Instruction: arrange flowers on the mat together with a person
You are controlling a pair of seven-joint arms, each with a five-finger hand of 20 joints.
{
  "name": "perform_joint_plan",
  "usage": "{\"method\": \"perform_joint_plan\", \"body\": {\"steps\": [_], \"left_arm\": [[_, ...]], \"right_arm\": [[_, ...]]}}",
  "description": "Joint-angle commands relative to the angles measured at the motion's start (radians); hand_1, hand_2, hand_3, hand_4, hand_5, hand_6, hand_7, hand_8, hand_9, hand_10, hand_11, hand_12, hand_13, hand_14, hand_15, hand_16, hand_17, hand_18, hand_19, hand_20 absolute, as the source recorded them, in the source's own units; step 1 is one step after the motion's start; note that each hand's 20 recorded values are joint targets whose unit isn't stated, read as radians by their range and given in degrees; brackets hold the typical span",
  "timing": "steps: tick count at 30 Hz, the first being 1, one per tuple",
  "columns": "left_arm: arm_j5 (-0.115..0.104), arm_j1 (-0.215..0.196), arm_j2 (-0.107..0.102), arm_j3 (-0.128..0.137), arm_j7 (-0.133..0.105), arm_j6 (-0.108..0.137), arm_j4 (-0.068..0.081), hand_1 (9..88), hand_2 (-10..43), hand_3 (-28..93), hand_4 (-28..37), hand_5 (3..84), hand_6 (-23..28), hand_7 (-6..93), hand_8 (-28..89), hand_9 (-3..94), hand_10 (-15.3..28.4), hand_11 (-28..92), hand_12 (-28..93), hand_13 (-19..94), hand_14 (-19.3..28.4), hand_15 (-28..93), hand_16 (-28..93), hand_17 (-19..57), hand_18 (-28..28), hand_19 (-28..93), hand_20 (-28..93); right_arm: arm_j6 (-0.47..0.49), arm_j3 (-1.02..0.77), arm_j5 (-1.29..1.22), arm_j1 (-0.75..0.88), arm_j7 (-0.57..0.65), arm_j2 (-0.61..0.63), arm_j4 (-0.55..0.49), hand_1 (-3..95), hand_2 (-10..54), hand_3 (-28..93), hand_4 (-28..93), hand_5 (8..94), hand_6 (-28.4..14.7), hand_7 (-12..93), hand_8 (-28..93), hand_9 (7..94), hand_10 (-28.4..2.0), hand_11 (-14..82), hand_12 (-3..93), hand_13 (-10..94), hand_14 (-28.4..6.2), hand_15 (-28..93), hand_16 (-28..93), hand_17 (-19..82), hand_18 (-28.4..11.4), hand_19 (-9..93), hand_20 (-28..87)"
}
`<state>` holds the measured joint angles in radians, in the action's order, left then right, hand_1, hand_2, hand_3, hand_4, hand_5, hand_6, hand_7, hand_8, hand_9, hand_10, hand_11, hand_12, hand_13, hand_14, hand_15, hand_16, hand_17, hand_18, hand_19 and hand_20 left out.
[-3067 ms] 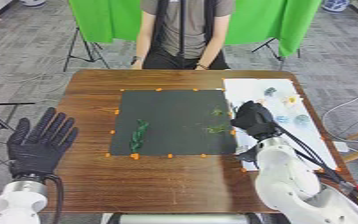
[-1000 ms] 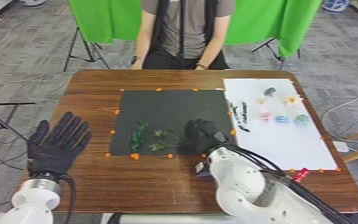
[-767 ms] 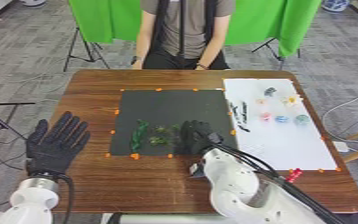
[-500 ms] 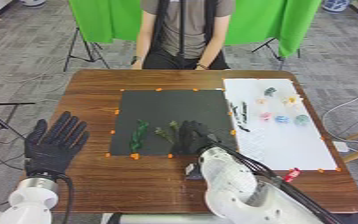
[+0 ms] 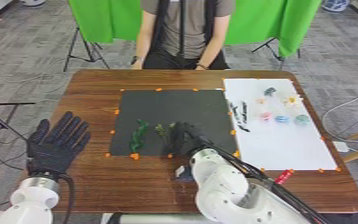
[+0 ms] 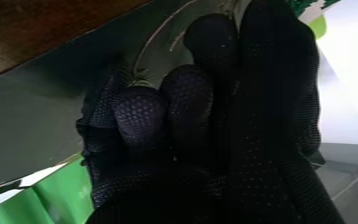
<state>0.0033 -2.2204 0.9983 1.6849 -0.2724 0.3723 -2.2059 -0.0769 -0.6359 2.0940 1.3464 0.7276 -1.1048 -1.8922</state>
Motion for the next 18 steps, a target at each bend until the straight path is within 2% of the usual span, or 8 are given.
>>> {"method": "perform_joint_plan", "body": {"steps": [1, 3, 4, 5, 6, 8, 13, 18], "left_arm": [[-0.012, -0.019, 0.008, 0.001, 0.004, 0.007, 0.003, 23.4, 17.0, 74, -28.3, 47.2, 8.7, 14.2, -10, 38.1, 14.2, 19, 7, 25, 15.4, 31, -8, -7.8, 13.2, 36, 10], [-0.018, -0.025, 0.010, 0.010, -0.001, 0.010, 0.000, 23.4, 17.0, 74, -28.3, 47.2, 8.8, 14.2, -10, 38.1, 14.2, 19, 7, 25, 15.4, 31, -8, -7.8, 13.2, 36, 10], [-0.023, -0.024, 0.010, 0.011, -0.005, 0.012, 0.000, 23.4, 17.0, 74, -28.3, 47.2, 8.8, 14.2, -10, 38.1, 14.2, 19, 7, 25, 15.4, 31, -8, -7.7, 13.2, 36, 10], [-0.029, -0.022, 0.009, 0.012, -0.007, 0.005, 0.002, 23.4, 17.0, 74, -28.3, 47.1, 8.8, 14.2, -10, 37.9, 14.5, 19, 7, 25, 15.4, 31, -8, -7.7, 13.2, 36, 10], [-0.027, -0.024, 0.010, 0.013, -0.006, 0.004, 0.001, 23.4, 17.0, 74, -28.3, 47.0, 8.8, 14.2, -10, 37.8, 14.7, 19, 7, 25, 15.4, 31, -8, -7.6, 13.2, 36, 10], [-0.024, -0.021, 0.010, 0.008, -0.005, 0.001, 0.002, 23.4, 17.0, 74, -28.3, 47.0, 8.8, 14.1, -10, 37.7, 14.7, 19, 7, 25, 15.4, 31, -8, -7.7, 13.1, 36, 10], [-0.030, -0.029, 0.013, 0.013, -0.018, -0.008, -0.002, 23.3, 17.0, 74, -28.3, 46.9, 8.7, 14.3, -10, 37.7, 14.8, 19, 7, 25, 15.5, 31, -8, -7.6, 13.1, 36, 10], [-0.021, -0.040, 0.018, 0.033, -0.035, -0.030, -0.009, 23.2, 16.9, 74, -28.3, 46.7, 8.8, 14.0, -10, 37.6, 14.7, 19, 7, 25, 15.5, 31, -8, -7.6, 13.0, 36, 10]], "right_arm": [[0.040, -0.003, 0.023, 0.024, 0.051, 0.010, -0.021, 81.0, -4.8, -28, 46, 71.7, -1.1, 46, 15, 66.5, -15.2, 61.8, 48.6, 54, -18.0, 76, 49, 22, -24.0, 75, 37], [0.042, -0.001, 0.014, 0.016, 0.070, 0.015, -0.044, 75.7, -6.4, -28, 49, 71.2, -1.9, 44, 15, 65.0, -16.5, 60.6, 46.8, 53, -19.0, 75, 47, 20, -24.9, 74, 35], [0.044, -0.005, 0.009, 0.016, 0.074, 0.017, -0.054, 65.2, -7.4, -3, 33, 71.8, -2.2, 41, 15, 64.4, -17.2, 60.8, 46.6, 53, -18.9, 75, 46, 20, -24.5, 75, 33], [0.040, -0.004, 0.011, 0.013, 0.075, 0.021, -0.060, 45.1, -9.0, 50, -7, 71.4, -2.5, 40, 14, 64.5, -17.3, 60.3, 45.5, 53, -19.6, 76, 45, 19, -25.4, 75, 31], [0.036, -0.006, 0.013, 0.015, 0.075, 0.022, -0.064, 39.7, -9.3, 62, -16, 71.4, -2.7, 40, 10, 64.5, -17.4, 60.1, 45.2, 52, -19.9, 76, 45, 19, -25.6, 75, 31], [0.035, -0.011, 0.012, 0.016, 0.081, 0.025, -0.072, 35.7, -9.5, 69, -20, 71.7, -2.9, 42, -3, 64.3, -17.7, 59.8, 44.8, 52, -20.4, 76, 44, 19, -26.0, 75, 31], [0.007, -0.033, 0.001, 0.028, 0.073, 0.055, -0.117, 34.6, -9.5, 70, -20, 72.0, -3.1, 42, -9, 64.2, -17.8, 59.7, 44.6, 52, -20.7, 76, 43, 18, -26.3, 75, 31], [-0.253, -0.090, 0.004, 0.072, -0.029, 0.143, -0.146, 34.1, -9.5, 70, -19, 71.7, -2.8, 43, -10, 64.3, -17.7, 59.7, 44.4, 52, -20.5, 76, 43, 19, -26.1, 75, 31]]}}
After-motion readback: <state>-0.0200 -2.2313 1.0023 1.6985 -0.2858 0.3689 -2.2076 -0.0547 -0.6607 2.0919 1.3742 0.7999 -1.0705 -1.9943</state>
